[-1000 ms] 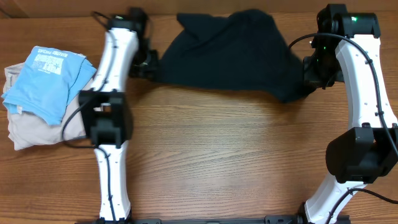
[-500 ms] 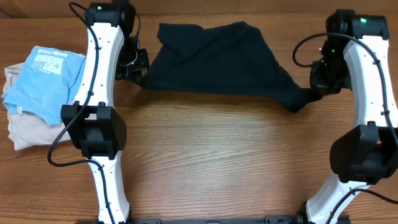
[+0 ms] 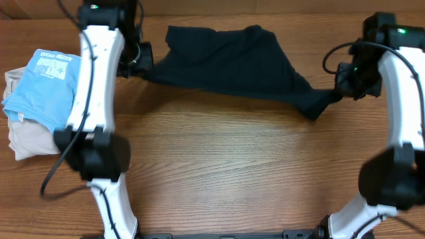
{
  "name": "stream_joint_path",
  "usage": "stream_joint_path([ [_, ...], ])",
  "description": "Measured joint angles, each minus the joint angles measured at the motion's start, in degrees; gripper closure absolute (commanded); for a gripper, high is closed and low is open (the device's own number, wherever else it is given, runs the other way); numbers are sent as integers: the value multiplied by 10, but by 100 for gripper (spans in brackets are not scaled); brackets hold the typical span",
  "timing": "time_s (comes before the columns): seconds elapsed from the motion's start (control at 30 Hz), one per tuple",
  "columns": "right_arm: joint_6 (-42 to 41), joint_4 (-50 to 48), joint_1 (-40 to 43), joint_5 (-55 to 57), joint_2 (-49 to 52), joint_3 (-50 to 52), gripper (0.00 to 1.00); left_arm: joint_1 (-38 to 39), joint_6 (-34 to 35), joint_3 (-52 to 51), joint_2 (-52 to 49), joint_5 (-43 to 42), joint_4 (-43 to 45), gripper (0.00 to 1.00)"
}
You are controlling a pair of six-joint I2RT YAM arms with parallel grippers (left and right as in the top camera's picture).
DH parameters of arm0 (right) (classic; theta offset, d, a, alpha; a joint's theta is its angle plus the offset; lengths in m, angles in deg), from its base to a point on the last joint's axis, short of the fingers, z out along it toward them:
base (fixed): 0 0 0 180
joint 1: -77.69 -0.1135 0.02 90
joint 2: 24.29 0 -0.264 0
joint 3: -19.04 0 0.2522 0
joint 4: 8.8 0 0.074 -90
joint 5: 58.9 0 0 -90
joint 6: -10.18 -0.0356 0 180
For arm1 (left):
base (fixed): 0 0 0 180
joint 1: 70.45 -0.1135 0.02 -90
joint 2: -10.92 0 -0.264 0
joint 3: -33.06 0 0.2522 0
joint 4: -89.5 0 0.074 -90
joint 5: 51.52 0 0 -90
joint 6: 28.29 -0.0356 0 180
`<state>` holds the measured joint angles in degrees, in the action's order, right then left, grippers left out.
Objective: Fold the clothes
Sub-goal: 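Lift the black shirt with both grippers and swing it toward the far edge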
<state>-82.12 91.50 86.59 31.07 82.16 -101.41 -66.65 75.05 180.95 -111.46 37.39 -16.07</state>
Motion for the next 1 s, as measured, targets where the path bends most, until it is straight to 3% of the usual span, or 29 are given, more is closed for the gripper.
stream_joint_path([
  [0.33,17,-20,0,-16,-263,-26,96,9,0,3,285,-7,73,96],
  [0.6,21,-114,0,-17,-408,-29,96,11,0,4,412,-9,123,96],
  [0.8,21,-146,0,-16,-412,-38,96,11,0,10,407,-8,126,96],
  [1.0,21,-198,0,-17,-257,-42,96,11,-1,10,270,-8,169,96],
])
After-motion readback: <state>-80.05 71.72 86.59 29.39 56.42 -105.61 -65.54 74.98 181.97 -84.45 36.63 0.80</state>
